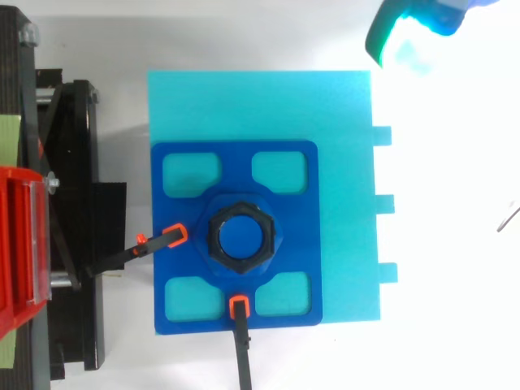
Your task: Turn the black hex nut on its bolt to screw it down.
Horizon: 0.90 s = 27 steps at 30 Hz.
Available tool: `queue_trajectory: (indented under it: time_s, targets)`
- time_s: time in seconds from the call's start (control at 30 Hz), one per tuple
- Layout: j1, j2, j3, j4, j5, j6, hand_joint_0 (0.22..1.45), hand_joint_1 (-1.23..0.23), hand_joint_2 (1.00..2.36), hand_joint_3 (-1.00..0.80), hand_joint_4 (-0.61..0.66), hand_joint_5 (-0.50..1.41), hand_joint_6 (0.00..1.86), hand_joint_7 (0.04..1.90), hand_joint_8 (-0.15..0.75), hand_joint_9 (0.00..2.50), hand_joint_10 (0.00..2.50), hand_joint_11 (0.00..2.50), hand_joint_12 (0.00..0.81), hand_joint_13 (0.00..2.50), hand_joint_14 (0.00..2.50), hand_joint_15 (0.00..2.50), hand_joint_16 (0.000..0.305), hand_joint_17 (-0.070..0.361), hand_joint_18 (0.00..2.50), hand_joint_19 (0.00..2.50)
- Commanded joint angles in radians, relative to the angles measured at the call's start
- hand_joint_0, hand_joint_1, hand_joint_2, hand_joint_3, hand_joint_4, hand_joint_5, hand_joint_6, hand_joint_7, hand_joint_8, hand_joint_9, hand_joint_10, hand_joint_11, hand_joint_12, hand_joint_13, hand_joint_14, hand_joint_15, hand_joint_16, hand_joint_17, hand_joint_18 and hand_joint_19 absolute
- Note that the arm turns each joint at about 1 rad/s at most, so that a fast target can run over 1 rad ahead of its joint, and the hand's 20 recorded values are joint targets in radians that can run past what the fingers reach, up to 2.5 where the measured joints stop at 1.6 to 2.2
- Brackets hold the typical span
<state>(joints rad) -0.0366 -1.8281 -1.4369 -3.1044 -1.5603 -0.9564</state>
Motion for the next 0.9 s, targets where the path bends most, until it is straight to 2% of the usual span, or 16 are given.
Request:
queue_trajectory:
  time_s: [0.0, 0.87]
  targets:
    - [0.001, 0.000, 0.000, 0.001, 0.017, 0.377, 0.42, -0.50, 1.00, -0.50, 0.26, -0.13, 0.50, 0.95, 0.276, 0.68, 0.00, 0.02, 0.368, 0.39, 0.00, 0.00, 0.060, 0.135, 0.34, 0.31]
    - [0.001, 0.001, 0.000, 0.000, 0.020, 0.370, 0.48, -0.48, 1.00, -0.50, 0.22, -0.15, 0.50, 0.92, 0.255, 0.61, 0.00, 0.02, 0.348, 0.39, 0.00, 0.00, 0.055, 0.124, 0.32, 0.30]
